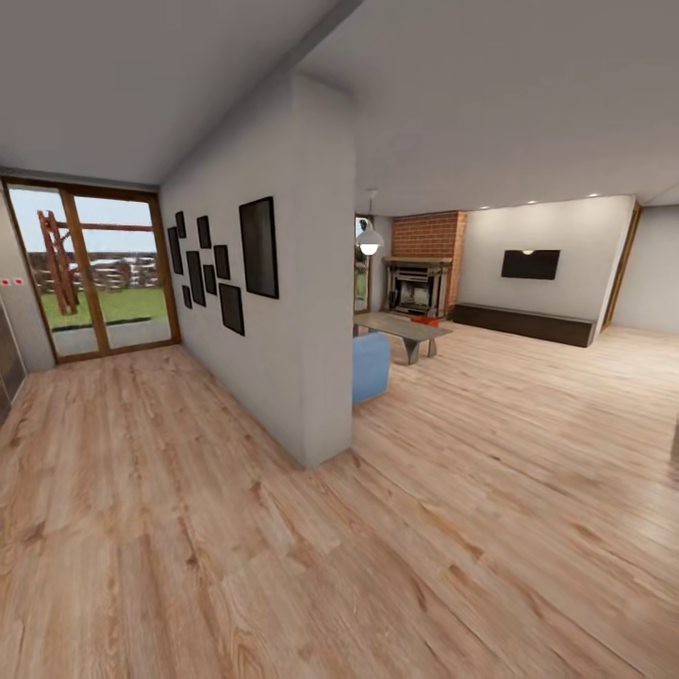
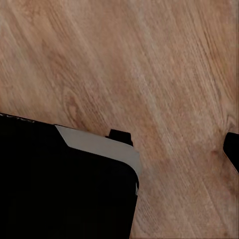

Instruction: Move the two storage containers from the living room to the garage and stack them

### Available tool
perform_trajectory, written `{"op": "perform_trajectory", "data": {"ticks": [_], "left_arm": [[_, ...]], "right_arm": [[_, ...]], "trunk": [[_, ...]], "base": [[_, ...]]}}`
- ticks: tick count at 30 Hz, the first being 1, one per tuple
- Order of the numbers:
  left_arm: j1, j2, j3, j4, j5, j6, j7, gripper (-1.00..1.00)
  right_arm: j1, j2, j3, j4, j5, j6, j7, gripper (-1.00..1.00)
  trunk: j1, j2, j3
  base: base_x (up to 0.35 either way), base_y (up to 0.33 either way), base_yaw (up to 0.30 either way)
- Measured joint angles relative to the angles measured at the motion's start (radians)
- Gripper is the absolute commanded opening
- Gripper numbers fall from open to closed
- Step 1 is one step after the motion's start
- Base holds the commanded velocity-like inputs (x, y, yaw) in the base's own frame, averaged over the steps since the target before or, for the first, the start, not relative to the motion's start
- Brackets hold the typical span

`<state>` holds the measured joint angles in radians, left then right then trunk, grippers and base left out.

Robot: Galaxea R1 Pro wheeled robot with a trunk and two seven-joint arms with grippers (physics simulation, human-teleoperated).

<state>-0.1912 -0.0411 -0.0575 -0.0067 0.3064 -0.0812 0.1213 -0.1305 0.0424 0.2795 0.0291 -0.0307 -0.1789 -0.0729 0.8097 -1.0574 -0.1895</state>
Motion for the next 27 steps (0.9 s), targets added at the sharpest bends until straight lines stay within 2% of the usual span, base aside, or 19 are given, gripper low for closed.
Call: {"op": "perform_trajectory", "data": {"ticks": [27], "left_arm": [[0.0,0.001,0.001,0.0,0.0,0.002,0.0,1.0]], "right_arm": [[0.0,0.0,0.0,0.0,0.0,0.0,0.0,1.0]], "trunk": [[0.0,0.0,0.0]], "base": [[0.323,0.0,0.0]]}}
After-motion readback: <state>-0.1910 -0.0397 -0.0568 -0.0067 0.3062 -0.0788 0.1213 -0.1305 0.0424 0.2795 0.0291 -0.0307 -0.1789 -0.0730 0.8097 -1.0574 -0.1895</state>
